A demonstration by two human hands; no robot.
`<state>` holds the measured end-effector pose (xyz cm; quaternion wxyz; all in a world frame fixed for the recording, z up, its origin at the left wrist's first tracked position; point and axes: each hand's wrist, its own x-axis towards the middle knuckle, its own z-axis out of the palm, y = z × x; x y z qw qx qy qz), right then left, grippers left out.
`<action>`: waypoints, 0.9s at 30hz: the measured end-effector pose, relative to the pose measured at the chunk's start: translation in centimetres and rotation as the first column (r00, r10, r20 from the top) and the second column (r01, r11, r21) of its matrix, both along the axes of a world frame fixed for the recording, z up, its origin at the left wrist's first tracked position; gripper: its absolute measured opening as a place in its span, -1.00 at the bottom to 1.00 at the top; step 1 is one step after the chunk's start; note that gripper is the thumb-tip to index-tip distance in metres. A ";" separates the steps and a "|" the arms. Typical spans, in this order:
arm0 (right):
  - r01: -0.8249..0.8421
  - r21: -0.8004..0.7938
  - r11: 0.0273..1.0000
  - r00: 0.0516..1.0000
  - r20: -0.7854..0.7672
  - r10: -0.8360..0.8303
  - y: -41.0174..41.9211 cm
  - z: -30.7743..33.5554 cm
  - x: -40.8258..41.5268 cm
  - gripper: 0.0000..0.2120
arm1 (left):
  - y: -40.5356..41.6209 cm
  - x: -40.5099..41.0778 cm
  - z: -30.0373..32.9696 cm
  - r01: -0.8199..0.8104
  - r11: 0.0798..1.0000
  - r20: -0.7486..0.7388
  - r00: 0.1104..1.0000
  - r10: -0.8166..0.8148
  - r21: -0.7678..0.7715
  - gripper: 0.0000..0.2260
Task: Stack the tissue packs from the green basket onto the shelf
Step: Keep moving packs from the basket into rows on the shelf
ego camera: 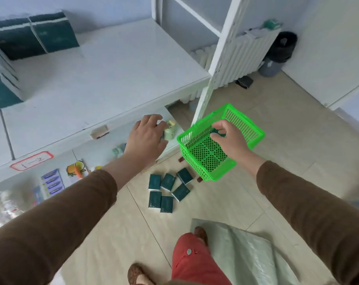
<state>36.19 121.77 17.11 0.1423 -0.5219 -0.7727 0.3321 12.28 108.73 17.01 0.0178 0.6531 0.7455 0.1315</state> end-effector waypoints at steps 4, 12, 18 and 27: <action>0.109 -0.079 0.991 0.994 0.030 -0.107 5.7 -3.3 5.7 -0.72 | 7.1 6.0 -3.4 0.108 0.989 0.013 0.994 -0.107 -0.101 -0.57; 0.174 -0.321 0.931 0.970 0.219 -0.106 23.2 -16.9 12.8 -0.56 | 25.9 15.4 -16.4 0.184 0.893 0.169 0.978 -0.124 -0.412 -0.49; 0.161 -0.387 0.908 0.919 0.395 0.005 33.0 -28.1 14.1 -0.64 | 37.2 18.3 -29.2 0.133 0.793 0.140 0.988 -0.060 -0.595 -0.44; 0.172 -0.306 0.936 0.752 0.655 0.075 37.1 -42.5 13.1 -0.65 | 50.3 20.7 -42.9 0.224 0.754 -0.021 0.954 -0.301 -0.618 -0.39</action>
